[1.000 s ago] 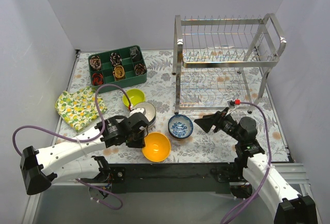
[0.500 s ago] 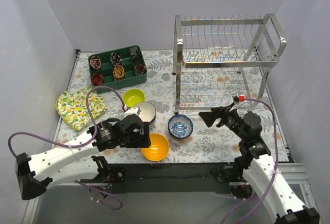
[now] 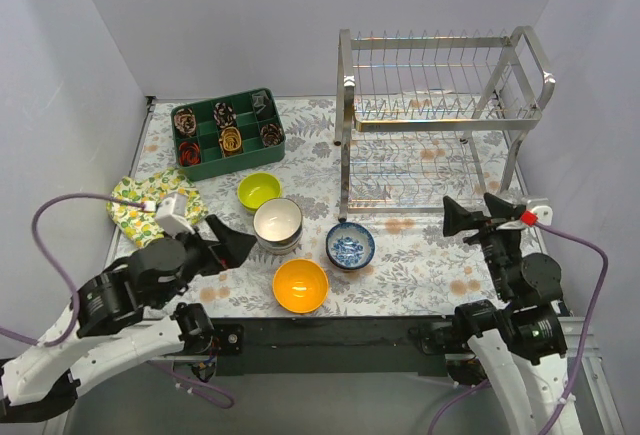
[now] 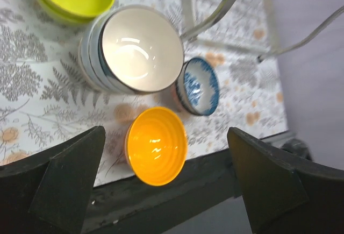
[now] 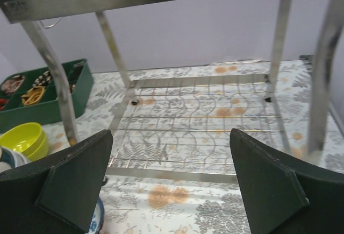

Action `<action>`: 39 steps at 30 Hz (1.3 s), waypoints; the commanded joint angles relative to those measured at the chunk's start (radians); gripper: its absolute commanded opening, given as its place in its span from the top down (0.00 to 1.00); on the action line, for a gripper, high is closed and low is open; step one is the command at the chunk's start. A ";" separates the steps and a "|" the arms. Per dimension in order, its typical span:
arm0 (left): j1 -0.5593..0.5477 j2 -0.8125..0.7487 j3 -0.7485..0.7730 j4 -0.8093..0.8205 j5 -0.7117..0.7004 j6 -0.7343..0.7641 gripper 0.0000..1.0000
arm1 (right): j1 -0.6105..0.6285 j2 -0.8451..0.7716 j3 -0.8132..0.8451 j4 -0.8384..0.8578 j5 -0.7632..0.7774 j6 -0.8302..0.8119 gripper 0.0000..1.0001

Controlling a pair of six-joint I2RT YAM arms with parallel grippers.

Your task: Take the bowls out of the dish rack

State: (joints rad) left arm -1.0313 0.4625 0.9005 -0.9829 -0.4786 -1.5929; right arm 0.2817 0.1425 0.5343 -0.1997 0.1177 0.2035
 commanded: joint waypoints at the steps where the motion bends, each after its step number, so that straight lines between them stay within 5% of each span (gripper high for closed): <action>1: 0.002 -0.131 0.020 0.038 -0.120 0.016 0.02 | -0.001 -0.083 0.030 -0.073 0.168 -0.121 0.01; 10: 0.002 -0.301 -0.017 0.093 -0.160 0.019 0.02 | -0.003 -0.199 -0.003 -0.073 0.232 -0.164 0.02; 39: 0.002 -0.320 -0.077 0.150 -0.175 0.030 0.02 | -0.001 -0.244 -0.027 -0.064 0.257 -0.187 0.02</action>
State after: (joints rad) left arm -1.0306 0.1352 0.8387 -0.8513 -0.6327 -1.5814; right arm 0.2817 0.0051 0.5056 -0.2951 0.3630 0.0257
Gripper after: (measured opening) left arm 0.982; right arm 0.982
